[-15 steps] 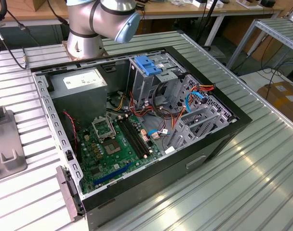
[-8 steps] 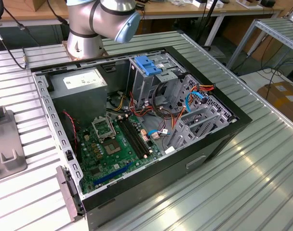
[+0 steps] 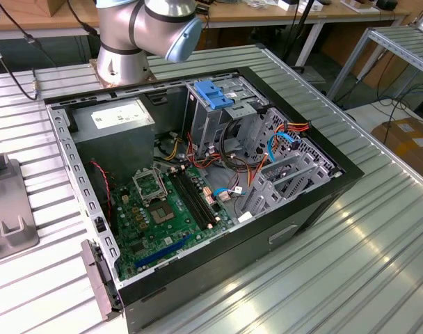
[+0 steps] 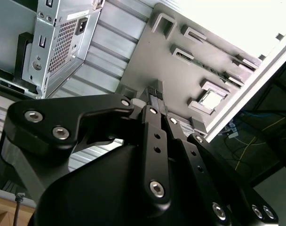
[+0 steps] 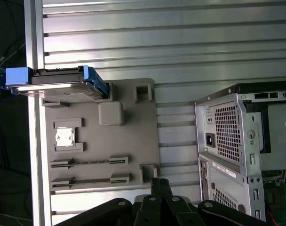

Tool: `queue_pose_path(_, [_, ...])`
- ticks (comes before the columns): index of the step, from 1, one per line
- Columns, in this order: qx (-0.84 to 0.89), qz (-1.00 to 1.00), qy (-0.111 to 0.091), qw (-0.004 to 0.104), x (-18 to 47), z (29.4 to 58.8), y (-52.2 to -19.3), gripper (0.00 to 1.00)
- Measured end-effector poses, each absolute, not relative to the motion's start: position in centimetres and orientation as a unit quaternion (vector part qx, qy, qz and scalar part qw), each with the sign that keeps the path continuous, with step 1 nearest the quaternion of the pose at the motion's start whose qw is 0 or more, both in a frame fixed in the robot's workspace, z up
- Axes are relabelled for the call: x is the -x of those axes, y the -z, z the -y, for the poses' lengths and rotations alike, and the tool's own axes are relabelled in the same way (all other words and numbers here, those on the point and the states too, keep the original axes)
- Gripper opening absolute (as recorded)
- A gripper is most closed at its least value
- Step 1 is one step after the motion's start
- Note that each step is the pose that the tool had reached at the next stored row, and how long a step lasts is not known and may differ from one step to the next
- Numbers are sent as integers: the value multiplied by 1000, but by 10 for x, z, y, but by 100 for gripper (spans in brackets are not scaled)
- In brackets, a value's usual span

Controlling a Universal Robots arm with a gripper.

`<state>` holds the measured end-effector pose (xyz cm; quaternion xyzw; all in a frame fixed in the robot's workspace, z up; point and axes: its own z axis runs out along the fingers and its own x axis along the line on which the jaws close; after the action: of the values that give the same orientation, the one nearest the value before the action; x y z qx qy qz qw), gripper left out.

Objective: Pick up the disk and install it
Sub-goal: 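Reach for the disk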

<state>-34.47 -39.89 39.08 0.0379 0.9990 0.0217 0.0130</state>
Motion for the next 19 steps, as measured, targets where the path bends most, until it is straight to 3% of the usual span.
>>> queue_pose_path(19, [-38, -999, -22, 13, 352, 399, -391, 10])
